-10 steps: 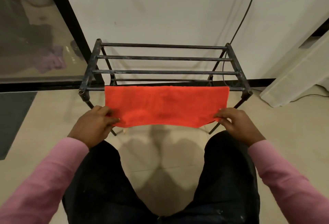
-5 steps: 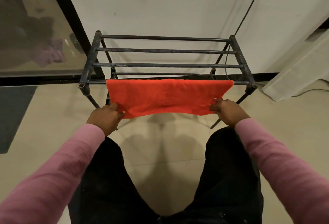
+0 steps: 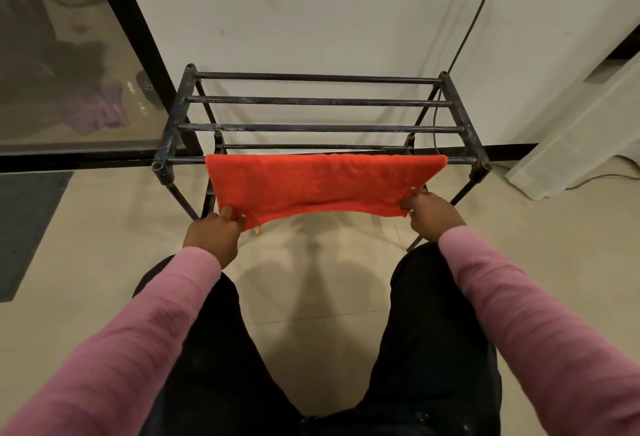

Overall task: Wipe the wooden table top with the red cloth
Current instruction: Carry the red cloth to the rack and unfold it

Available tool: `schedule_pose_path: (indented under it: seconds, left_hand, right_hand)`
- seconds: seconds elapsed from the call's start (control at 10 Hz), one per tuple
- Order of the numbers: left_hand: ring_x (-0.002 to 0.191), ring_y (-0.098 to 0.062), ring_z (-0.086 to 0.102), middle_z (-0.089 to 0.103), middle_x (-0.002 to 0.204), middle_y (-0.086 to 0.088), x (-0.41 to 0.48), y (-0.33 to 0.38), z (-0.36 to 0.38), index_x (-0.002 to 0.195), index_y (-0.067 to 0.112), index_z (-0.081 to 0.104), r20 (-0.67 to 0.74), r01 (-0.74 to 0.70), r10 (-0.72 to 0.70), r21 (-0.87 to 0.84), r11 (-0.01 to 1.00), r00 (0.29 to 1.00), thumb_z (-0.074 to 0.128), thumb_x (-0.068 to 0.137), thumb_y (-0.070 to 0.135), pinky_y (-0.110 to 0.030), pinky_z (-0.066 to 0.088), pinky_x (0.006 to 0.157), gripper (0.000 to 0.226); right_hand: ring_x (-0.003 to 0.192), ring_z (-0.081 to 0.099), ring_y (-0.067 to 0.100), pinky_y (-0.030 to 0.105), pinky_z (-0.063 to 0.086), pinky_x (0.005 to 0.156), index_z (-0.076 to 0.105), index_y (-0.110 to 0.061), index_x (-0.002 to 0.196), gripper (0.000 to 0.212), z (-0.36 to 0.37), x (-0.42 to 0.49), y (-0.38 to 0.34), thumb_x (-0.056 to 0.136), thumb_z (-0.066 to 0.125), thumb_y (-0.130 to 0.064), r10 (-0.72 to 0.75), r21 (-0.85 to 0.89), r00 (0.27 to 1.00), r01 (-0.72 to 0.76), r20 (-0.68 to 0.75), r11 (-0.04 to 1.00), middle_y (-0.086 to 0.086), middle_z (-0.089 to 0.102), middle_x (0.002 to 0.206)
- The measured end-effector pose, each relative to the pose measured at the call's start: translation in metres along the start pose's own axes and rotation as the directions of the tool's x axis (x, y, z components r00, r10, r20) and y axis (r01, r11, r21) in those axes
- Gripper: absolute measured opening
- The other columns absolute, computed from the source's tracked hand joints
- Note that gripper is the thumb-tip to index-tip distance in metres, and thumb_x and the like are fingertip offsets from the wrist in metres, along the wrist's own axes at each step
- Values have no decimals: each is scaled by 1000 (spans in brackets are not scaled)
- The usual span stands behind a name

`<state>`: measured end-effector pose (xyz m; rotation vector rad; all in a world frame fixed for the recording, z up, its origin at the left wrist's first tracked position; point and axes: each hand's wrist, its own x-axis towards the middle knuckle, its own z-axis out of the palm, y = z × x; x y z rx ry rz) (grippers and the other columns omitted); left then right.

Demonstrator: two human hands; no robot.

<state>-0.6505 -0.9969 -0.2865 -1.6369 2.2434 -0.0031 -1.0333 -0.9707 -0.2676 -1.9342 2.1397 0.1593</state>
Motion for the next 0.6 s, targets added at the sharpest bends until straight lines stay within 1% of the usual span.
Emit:
schedule_pose_path:
  seconds: [0.1, 0.2, 0.3, 0.4, 0.5, 0.6]
  left_hand:
    - [107, -28, 56, 42, 133, -4, -3, 11, -1, 127, 25, 50, 22, 94, -94, -10, 995, 995, 54, 88, 23, -40, 48, 83, 39]
    - [100, -27, 58, 54, 117, -5, -3, 32, -3, 114, 18, 58, -20, 124, -126, -86, 989, 992, 46, 93, 24, -38, 45, 76, 26]
    - [92, -29, 59, 61, 104, -7, -1, 56, -3, 111, 14, 62, -214, 51, -96, -206, 977, 972, 45, 91, 21, -36, 39, 68, 27]
    - [91, -33, 57, 62, 102, -9, 6, 77, -2, 109, 14, 63, -350, -36, -59, -259, 965, 935, 57, 81, 19, -40, 43, 77, 29]
    - [93, -34, 56, 61, 107, -10, 12, 91, -7, 108, 15, 65, -435, -74, -56, -276, 958, 899, 65, 72, 18, -43, 45, 81, 36]
    - [98, -34, 56, 60, 113, -9, 4, 101, -28, 110, 16, 63, -480, -105, -59, -306, 946, 875, 66, 71, 18, -45, 45, 82, 39]
  right_hand:
    - [98, 61, 32, 38, 51, 84, 63, -20, 120, 47, 4, -7, -11, 77, 50, -5, 69, 79, 996, -64, -57, 995, 9, 64, 114]
    - [80, 63, 37, 36, 47, 69, 66, -14, 97, 24, 10, -17, -30, 80, 50, -8, 134, 119, 963, -109, -235, 987, 11, 67, 90]
    - [67, 58, 35, 32, 37, 64, 56, -13, 75, 13, 9, -16, -41, 85, 49, -14, 139, 111, 912, -104, -385, 988, 8, 59, 71]
    - [72, 59, 31, 38, 46, 75, 58, -13, 77, 15, 11, -13, -45, 88, 50, -20, 130, 92, 877, -99, -462, 991, 7, 62, 76]
    - [91, 59, 29, 46, 46, 92, 59, -15, 93, 11, 18, -14, -51, 87, 53, -22, 160, 137, 846, -104, -508, 985, 6, 64, 92]
    - [98, 57, 30, 46, 43, 97, 56, -14, 102, 19, 14, -24, -59, 85, 56, -22, 197, 171, 809, -121, -553, 978, 8, 60, 98]
